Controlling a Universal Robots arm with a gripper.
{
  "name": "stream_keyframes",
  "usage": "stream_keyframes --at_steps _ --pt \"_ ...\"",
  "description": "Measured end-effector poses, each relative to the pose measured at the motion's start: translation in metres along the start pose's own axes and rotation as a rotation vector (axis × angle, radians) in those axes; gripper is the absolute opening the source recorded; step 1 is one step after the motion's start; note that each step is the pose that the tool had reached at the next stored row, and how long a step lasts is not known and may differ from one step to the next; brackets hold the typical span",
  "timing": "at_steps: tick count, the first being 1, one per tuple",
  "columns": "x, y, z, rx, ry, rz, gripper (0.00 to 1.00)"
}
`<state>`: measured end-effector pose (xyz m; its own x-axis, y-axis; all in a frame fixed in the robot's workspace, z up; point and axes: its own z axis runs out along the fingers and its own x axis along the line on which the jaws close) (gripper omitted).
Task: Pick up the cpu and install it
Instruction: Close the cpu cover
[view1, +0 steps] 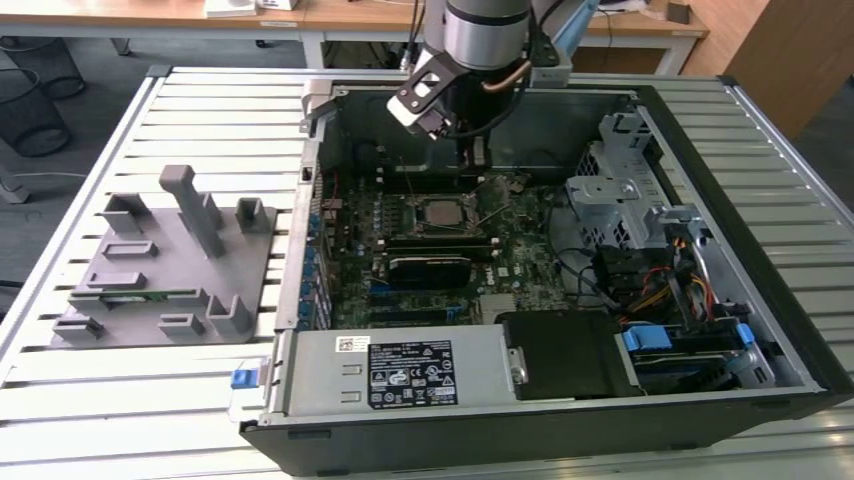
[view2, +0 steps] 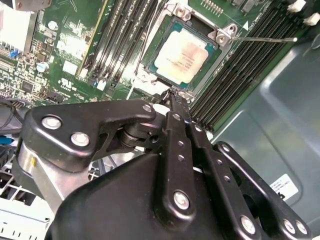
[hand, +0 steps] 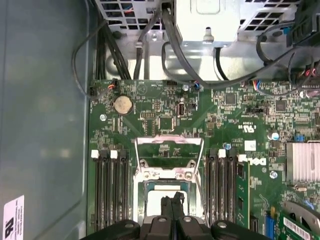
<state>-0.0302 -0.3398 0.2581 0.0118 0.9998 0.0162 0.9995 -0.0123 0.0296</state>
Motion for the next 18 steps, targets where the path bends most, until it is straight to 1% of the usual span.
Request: stream_keyframes --at_steps 5,6,7,8,9,13,14,15,18 --pt "-0.0013 0.0042 0.0001 0.0114 0.0042 0.000 0.11" --pt "-0.0021 0.0045 0.0001 0.0125 0.0050 0.000 0.11" --pt "-0.0035 0.0046 0.0001 0.0128 0.0082 0.000 0.11" --pt "-0.0045 0.0046 0.0000 0.0128 0.0137 0.001 0.11" --pt "-0.0047 0.0047 -0.0012 0.0129 0.0171 0.001 0.11" --pt "-0.0046 0.0050 -0.0108 0.0135 0.0173 0.001 0.11" --pt "-0.0046 0.0053 -0.0115 0.0154 0.0172 0.001 0.11" --pt "-0.0045 0.0066 -0.0112 0.0194 0.0178 0.001 0.11" --pt "-0.0045 0.0127 -0.0107 0.0221 0.0171 0.001 0.11"
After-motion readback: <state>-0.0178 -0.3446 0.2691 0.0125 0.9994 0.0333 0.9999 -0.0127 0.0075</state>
